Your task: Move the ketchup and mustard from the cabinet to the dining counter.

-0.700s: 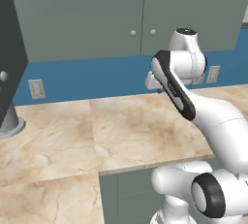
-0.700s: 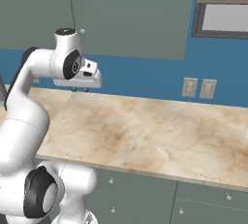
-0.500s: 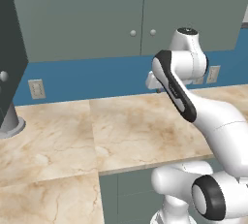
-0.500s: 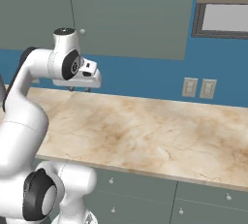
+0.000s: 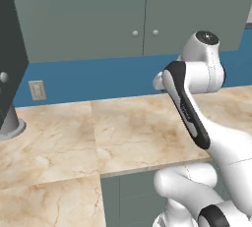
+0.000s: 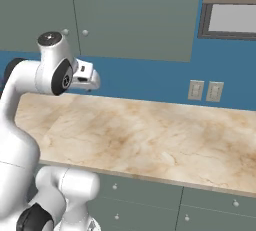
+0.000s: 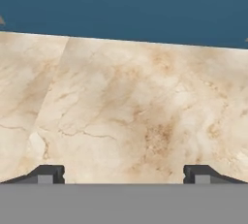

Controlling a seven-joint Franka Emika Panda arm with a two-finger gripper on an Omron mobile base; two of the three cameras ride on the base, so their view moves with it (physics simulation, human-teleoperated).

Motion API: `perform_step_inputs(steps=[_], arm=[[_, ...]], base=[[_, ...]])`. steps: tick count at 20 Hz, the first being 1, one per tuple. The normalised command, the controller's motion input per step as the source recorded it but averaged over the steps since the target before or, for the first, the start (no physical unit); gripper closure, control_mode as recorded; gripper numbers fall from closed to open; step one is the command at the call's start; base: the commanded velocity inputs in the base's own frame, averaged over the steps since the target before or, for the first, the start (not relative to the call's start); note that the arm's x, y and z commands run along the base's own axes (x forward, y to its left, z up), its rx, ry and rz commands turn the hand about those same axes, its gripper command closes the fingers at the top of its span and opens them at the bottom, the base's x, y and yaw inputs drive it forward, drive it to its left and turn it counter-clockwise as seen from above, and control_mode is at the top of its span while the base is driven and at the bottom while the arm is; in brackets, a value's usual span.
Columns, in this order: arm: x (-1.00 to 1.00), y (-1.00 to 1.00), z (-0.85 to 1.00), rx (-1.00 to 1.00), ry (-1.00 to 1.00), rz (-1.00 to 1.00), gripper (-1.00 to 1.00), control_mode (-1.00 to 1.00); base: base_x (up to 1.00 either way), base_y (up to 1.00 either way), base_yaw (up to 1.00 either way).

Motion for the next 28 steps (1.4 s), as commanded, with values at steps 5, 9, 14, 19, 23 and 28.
perform_step_inputs(steps=[5,9,14,19,23,28], arm=[[-0.20,0.00,0.74,0.01,-0.09,0.00,-1.00,-1.00],[-0.08,0.00,0.71,0.00,-0.04,0.00,-1.00,-1.00],[0.00,0.06,0.60,0.00,0.00,0.00,-1.00,-1.00],[0.07,0.16,0.45,0.00,0.00,0.00,-1.00,-1.00],[0.09,0.06,0.38,0.00,-0.01,0.00,-1.00,-1.00],[0.29,0.00,0.26,0.00,-0.01,0.00,-1.00,-1.00]], base=[[0.00,0.00,0.00],[0.00,0.00,0.00],[0.00,0.00,0.00],[0.00,0.00,0.00],[0.00,0.00,0.00],[0.00,0.00,0.00]])
